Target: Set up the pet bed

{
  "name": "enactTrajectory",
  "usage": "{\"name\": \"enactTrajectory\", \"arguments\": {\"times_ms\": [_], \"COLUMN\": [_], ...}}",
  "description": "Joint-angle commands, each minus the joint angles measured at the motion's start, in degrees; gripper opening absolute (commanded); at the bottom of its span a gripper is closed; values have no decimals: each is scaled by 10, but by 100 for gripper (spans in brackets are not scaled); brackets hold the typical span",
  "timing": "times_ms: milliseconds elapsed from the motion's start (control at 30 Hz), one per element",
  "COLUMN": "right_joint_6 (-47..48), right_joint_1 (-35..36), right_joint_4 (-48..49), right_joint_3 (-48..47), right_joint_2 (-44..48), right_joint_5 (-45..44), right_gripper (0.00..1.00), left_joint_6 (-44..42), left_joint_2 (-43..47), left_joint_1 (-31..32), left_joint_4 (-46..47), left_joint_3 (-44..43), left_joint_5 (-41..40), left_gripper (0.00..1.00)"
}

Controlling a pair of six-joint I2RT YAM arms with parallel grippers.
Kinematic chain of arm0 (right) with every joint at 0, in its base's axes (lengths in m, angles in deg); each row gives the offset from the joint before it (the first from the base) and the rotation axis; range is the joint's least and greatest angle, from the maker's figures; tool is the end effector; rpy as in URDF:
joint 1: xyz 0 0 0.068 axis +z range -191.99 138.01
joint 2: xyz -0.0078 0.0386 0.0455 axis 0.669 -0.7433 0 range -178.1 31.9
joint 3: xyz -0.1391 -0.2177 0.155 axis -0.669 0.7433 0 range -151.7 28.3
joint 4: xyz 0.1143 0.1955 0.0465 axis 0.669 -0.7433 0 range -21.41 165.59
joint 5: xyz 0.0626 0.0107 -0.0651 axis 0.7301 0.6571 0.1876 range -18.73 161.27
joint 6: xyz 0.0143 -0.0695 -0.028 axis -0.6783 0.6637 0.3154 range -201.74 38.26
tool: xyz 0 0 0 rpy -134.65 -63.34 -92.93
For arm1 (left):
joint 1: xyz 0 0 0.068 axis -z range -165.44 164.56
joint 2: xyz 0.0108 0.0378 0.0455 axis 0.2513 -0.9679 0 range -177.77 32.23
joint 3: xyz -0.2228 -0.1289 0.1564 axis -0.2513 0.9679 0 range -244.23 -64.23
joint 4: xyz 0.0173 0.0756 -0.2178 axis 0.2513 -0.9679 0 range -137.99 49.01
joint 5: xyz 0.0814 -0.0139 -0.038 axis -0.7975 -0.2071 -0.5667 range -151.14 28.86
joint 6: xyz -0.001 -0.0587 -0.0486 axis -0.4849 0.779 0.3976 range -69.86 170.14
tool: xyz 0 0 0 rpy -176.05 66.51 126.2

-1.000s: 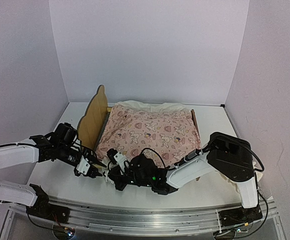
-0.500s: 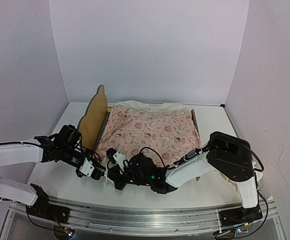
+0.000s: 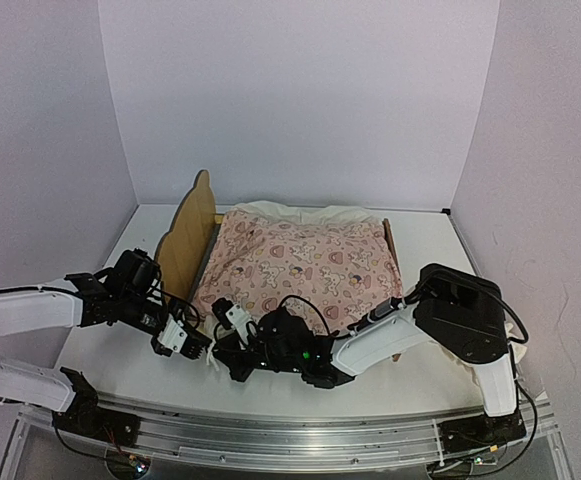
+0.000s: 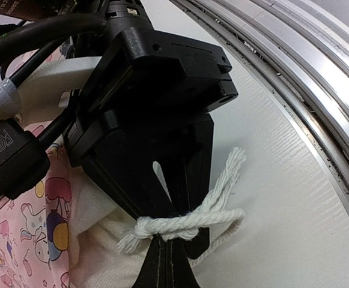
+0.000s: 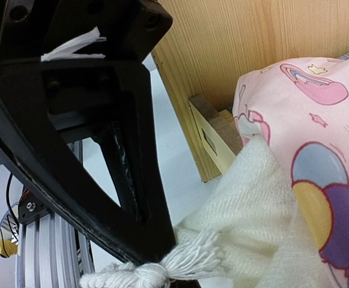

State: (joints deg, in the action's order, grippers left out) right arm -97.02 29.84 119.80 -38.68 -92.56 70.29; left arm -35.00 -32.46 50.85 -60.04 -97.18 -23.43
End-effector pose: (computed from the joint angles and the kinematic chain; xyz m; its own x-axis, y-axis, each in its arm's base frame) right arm 0.1524 0.4612 0.1767 -0.3180 -0.1241 -0.9400 -0.8925 0.3737 0.2526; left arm 0.1264 -0.1418 0.2210 0.7242 0.4461 -0.5258 0.6884 -0.4225 0.5896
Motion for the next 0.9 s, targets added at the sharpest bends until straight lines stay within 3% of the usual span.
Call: {"name": "enactTrajectory", "arguments": {"times_ms": [0, 167, 367, 633, 867], "right_joint_6": [-16, -13, -32, -126, -170], "right_joint_1": [9, 10, 14, 14, 14], "right_joint_4": [15, -94, -214, -190, -153], "right_joint_3": [0, 20, 34, -3, -14], "right_joint_2": [18, 86, 139, 134, 110], "right_joint_5": [15, 4, -22, -30, -30], "right_gripper": [8, 28, 42, 50, 48], "left_joint_6": [27, 42, 43, 47, 47], "left_joint_2": [20, 25, 31, 31, 31], "left_joint_1": [5, 5, 5, 5, 5], "left_joint_4": [-8, -19, -28, -32, -33], "left_joint_3": [-6, -6, 2, 0, 1], "left_joint_5": [5, -23, -25, -30, -32], "left_gripper": [0, 0, 0, 0, 0]}}
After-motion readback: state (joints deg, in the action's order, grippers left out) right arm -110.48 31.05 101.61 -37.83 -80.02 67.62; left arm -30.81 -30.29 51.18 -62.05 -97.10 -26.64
